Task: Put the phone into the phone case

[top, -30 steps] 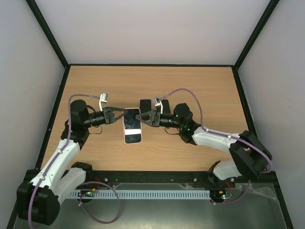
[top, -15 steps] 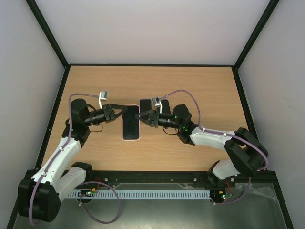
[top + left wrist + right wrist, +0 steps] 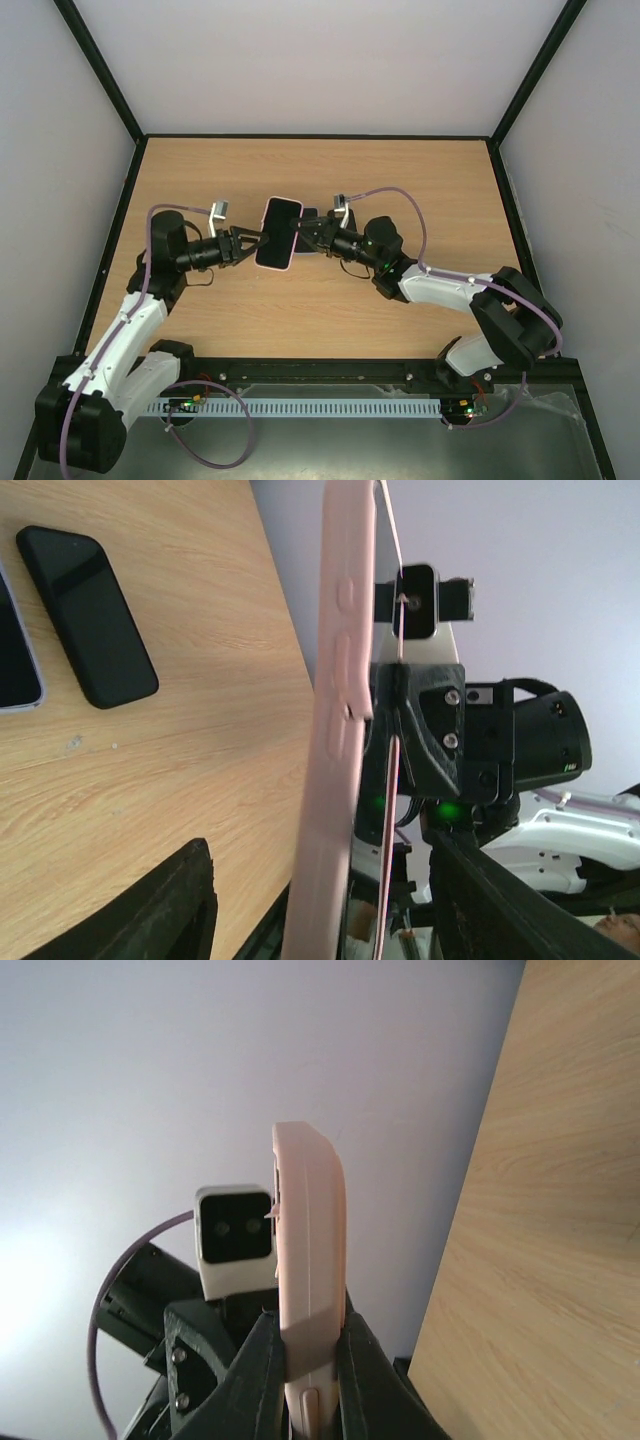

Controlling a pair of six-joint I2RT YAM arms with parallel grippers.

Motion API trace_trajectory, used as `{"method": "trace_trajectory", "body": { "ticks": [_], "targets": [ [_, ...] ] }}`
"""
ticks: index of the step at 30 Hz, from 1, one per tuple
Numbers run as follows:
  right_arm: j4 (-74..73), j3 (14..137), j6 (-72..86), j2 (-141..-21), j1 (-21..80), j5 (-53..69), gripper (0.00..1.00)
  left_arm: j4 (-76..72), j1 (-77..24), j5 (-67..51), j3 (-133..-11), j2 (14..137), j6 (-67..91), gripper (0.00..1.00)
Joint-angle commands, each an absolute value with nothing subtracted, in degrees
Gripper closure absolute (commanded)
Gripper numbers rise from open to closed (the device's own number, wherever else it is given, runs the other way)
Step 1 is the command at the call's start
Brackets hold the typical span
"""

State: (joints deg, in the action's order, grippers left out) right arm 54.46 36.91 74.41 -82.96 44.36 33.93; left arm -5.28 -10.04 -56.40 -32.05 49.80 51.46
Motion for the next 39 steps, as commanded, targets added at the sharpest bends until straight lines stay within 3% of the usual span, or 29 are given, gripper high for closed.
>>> {"method": "trace_trajectory", "body": {
  "ticks": [1, 5, 13, 21, 26, 29, 39],
  "targets": [
    [55.39, 40.30, 72.27, -81.23, 44.09, 29.45, 0.98, 0.03, -9.77, -58.43, -32.65, 49.06, 47.31, 0.45],
    [54.00, 40.78, 71.63, -81.00, 43.98, 28.08, 0.98, 2.43, -9.73, -58.36, -33.02, 49.84, 45.39, 0.57],
    [49.69, 40.44, 68.70, -79.79, 44.02, 26.44, 0.98, 7.77, -9.78, -55.32, -33.79, 50.88, 41.04, 0.95],
    [50.57, 39.56, 68.80, -80.92, 44.03, 28.34, 0.97, 13.86, -9.82, -50.57, -36.59, 53.25, 36.48, 0.97],
    [51.30, 39.51, 68.81, -81.59, 43.98, 29.95, 0.90, 12.58, -9.84, -49.31, -36.50, 52.88, 37.56, 0.97],
    [51.02, 38.72, 68.35, -81.43, 43.94, 30.13, 0.79, 11.29, -9.82, -49.20, -36.08, 52.91, 38.47, 0.97],
    [43.90, 34.05, 64.20, -76.79, 43.33, 28.90, 0.07, 6.03, -9.60, -45.41, -35.41, 56.57, 40.68, 0.97]
  ]
}}
